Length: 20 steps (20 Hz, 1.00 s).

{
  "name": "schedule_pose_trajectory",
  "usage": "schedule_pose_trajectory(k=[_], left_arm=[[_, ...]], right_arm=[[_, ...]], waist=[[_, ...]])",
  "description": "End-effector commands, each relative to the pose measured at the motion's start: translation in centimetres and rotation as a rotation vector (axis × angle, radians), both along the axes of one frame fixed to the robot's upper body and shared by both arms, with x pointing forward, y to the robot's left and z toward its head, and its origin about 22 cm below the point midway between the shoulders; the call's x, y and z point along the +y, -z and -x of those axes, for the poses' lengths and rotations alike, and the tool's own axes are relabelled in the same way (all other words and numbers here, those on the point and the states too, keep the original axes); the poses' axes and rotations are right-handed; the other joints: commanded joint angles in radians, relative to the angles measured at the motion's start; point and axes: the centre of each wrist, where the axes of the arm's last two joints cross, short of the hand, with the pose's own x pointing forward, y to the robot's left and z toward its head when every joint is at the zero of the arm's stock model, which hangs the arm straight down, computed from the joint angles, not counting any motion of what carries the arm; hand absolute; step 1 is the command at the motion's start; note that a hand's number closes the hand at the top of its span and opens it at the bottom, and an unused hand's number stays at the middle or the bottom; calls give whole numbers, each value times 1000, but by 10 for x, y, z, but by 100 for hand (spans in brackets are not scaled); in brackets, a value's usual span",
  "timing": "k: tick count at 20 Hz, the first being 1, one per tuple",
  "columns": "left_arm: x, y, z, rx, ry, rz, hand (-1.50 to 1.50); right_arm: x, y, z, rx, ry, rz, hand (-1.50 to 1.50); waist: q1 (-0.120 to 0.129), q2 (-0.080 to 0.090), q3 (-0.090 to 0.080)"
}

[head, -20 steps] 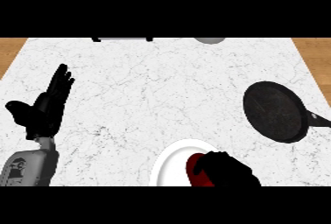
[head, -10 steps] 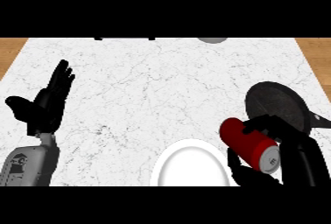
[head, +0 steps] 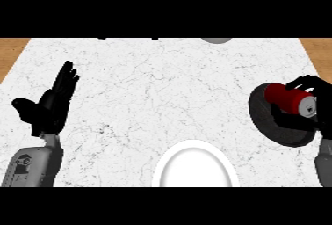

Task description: Pick the can from the plate and place it in the pan

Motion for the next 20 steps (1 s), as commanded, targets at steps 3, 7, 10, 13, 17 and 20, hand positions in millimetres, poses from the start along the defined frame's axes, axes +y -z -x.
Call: schedule_pose_trajectory(k=[3,7,10,13,17,20], left_arm=[[-2,-6,-3,8,-2,8,0],[5,-5,-7,-5,20,1,0],[-5,-4,-3,-6,24,7,0],[-7,0,-4,-15,32,6,0],[-17,8,-2,-11,42,3,0],[-15,13,3,-9,35,12,0]], right_arm=[[-54,38,-47,9,67,66,150],[-75,73,-61,22,83,65,150],[-102,80,-63,13,93,46,150],[-87,99,-71,69,69,-125,150],[-95,109,-67,297,-42,-297,-150],[-87,114,-74,326,-96,-336,-150]], waist=[[9,1,0],[15,5,1],[30,10,3],[35,13,3],[35,14,3],[30,10,2]])
